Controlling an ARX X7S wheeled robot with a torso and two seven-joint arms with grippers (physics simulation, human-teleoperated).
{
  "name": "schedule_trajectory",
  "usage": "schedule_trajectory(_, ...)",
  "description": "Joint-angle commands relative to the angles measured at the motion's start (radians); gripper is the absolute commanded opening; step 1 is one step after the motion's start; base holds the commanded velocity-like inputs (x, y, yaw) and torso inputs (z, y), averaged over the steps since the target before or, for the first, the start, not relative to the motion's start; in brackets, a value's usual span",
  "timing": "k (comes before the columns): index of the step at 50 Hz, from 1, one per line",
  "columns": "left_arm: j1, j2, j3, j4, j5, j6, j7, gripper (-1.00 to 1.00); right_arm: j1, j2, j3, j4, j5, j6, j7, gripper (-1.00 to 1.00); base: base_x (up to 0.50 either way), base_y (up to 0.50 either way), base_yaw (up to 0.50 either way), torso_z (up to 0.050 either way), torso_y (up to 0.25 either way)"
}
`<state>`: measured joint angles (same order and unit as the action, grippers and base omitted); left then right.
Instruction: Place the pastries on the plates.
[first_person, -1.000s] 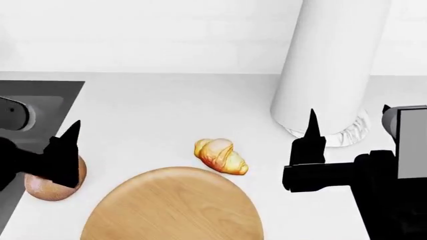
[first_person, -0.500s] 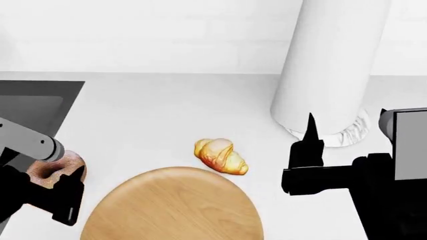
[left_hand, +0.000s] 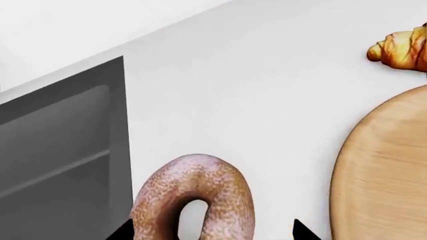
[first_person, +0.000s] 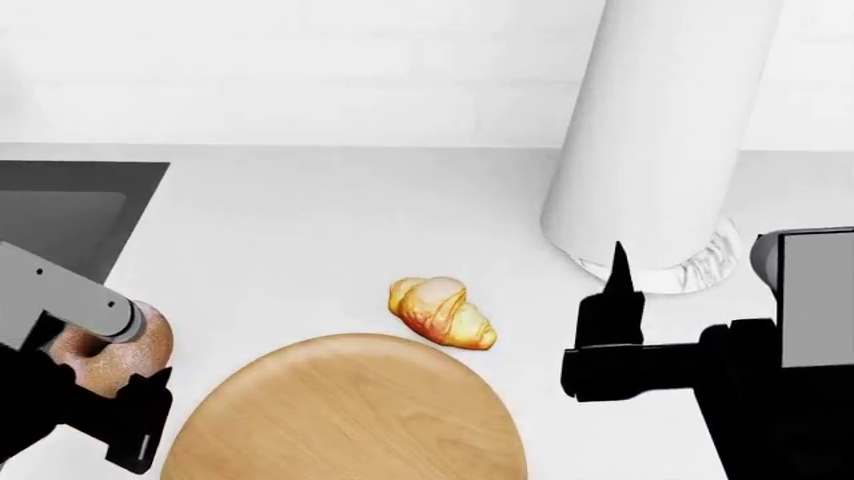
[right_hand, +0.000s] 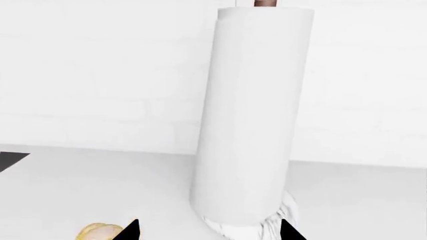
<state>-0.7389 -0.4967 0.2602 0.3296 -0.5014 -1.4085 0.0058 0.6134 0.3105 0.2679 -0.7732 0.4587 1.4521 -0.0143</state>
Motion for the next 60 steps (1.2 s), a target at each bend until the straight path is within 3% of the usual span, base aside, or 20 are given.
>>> schedule_trajectory(1,-0.02,0.009,0.051,-0.124,0.04,0.07,0.047,1.0,-0.015,-0.018,0.022,0.011,-0.008,0.0,-0.012,1.0,0.0,0.0,0.0,0.0,0.0)
schedule_trajectory(25,-0.036,0.012,0.108,-0.118,0.034,0.071,0.059,1.0,-0.031,-0.008,0.023,0.021,0.009,-0.008,-0.006,1.0,0.0,0.0,0.0,0.0,0.0)
schedule_trajectory(26,-0.04,0.018,0.106,-0.116,0.036,0.066,0.051,-1.0,-0.032,-0.008,0.023,0.021,0.01,-0.008,-0.005,1.0,0.0,0.0,0.0,0.0,0.0)
schedule_trajectory(37,-0.074,0.01,0.057,-0.011,0.019,-0.006,0.015,-1.0,-0.018,-0.006,0.024,0.017,0.02,0.004,0.004,1.0,0.0,0.0,0.0,0.0,0.0)
schedule_trajectory(46,-0.15,0.034,-0.051,0.19,-0.064,-0.157,-0.024,-1.0,-0.002,-0.005,0.027,0.007,0.033,0.024,0.013,1.0,0.0,0.0,0.0,0.0,0.0)
schedule_trajectory(50,-0.23,-0.022,-0.101,0.211,-0.535,-0.161,-0.366,-1.0,0.008,-0.005,0.029,-0.001,0.041,0.038,0.015,1.0,0.0,0.0,0.0,0.0,0.0)
schedule_trajectory(54,-0.259,-0.034,-0.09,0.227,-0.838,-0.157,-0.594,-1.0,0.025,-0.006,0.031,-0.007,0.05,0.053,0.021,1.0,0.0,0.0,0.0,0.0,0.0)
schedule_trajectory(60,-0.27,0.017,-0.028,0.232,-0.966,-0.127,-0.707,-1.0,0.028,-0.006,0.037,-0.013,0.061,0.059,0.026,1.0,0.0,0.0,0.0,0.0,0.0)
